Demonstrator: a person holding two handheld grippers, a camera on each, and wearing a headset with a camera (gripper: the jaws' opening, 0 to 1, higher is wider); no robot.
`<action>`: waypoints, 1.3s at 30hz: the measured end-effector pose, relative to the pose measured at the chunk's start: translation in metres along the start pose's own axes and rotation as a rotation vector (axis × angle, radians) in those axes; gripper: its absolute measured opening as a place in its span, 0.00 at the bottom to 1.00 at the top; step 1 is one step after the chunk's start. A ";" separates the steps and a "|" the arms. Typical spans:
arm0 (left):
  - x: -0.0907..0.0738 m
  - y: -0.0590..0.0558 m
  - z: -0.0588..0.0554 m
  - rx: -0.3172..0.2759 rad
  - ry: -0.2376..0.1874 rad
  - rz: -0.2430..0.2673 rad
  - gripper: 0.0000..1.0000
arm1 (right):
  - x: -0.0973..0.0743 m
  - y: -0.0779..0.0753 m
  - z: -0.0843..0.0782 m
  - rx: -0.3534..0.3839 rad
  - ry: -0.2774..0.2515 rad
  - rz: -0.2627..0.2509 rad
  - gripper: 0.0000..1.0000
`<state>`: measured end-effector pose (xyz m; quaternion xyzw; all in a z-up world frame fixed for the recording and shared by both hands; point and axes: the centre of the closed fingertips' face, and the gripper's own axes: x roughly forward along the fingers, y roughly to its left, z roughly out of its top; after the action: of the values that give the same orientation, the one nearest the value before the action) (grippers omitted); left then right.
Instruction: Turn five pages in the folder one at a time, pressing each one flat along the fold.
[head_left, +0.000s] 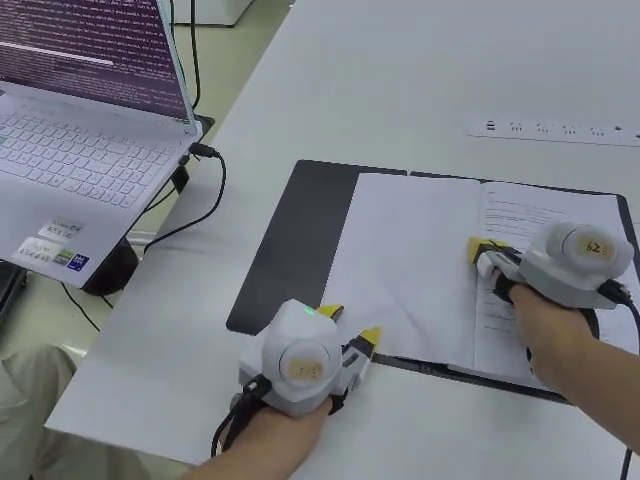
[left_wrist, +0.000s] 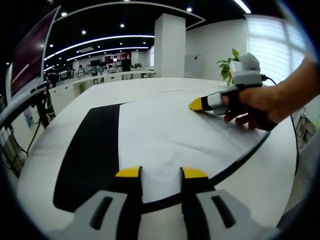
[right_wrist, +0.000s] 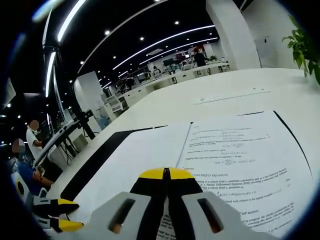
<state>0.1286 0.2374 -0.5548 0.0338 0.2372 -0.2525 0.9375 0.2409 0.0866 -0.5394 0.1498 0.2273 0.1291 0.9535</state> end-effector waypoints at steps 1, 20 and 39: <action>0.000 0.000 0.000 -0.001 0.000 0.000 0.29 | 0.001 0.001 0.001 -0.003 -0.002 0.000 0.00; 0.001 0.002 -0.001 -0.022 -0.004 0.010 0.28 | 0.036 -0.009 0.021 -0.024 0.008 -0.046 0.00; 0.001 0.004 -0.002 -0.041 -0.018 0.018 0.26 | 0.081 -0.034 0.048 -0.041 0.011 -0.082 0.00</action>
<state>0.1305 0.2403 -0.5569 0.0144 0.2334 -0.2395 0.9423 0.3397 0.0696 -0.5426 0.1202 0.2358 0.0954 0.9596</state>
